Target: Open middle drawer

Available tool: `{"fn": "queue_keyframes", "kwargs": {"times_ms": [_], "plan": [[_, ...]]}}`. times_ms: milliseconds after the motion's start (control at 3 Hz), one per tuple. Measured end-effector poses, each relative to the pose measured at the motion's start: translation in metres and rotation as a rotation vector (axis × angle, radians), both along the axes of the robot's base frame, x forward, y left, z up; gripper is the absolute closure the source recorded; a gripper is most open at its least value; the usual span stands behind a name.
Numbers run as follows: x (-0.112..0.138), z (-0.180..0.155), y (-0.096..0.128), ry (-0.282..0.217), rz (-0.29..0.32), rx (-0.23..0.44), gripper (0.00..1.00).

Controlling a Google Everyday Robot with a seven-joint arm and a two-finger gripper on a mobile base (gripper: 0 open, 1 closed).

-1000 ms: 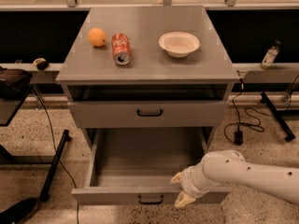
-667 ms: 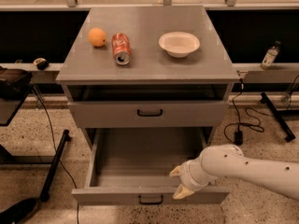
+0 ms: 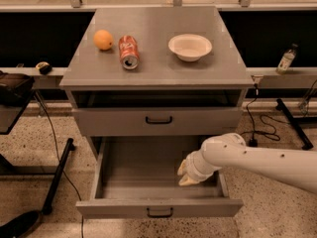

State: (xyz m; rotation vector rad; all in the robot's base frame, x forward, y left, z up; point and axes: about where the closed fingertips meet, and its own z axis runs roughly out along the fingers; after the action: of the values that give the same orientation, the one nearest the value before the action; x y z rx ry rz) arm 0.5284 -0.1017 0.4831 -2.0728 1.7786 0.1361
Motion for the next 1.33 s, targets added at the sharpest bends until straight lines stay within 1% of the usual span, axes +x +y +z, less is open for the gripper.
{"fn": "queue_keyframes", "kwargs": {"times_ms": [333, 667, 1000, 1333], "plan": [[0.029, -0.026, -0.004, 0.033, -0.039, -0.022, 0.75], [0.034, -0.066, -0.010, 0.097, -0.074, -0.054, 0.98], [0.020, -0.099, -0.013, 0.174, -0.097, -0.061, 1.00], [-0.008, -0.102, -0.006, 0.204, -0.082, -0.063, 1.00]]}}
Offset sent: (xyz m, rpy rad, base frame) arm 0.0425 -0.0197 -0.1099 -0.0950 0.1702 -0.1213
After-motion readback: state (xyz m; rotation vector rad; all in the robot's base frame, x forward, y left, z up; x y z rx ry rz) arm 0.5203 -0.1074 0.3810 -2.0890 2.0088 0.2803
